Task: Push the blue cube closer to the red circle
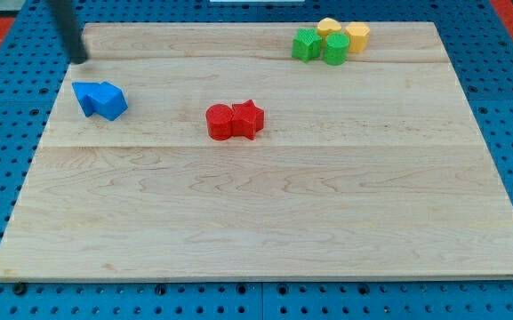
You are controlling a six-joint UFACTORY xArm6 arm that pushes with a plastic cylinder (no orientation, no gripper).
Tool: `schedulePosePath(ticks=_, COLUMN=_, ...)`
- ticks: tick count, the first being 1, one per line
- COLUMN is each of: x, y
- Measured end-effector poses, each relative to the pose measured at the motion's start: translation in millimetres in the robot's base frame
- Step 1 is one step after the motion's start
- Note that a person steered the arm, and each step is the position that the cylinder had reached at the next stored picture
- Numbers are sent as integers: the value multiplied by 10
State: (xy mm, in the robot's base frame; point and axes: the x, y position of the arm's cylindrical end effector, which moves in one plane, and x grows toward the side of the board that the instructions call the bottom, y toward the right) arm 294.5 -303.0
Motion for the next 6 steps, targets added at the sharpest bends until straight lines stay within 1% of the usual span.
schedulePosePath(ticks=1, x=446, y=-21)
schedulePosePath(ticks=2, x=629, y=115)
schedulePosePath(ticks=3, x=773, y=524)
schedulePosePath(ticks=4, x=773, y=1028)
schedulePosePath(ticks=5, x=757, y=1070)
schedulePosePath(ticks=6, x=820, y=1436)
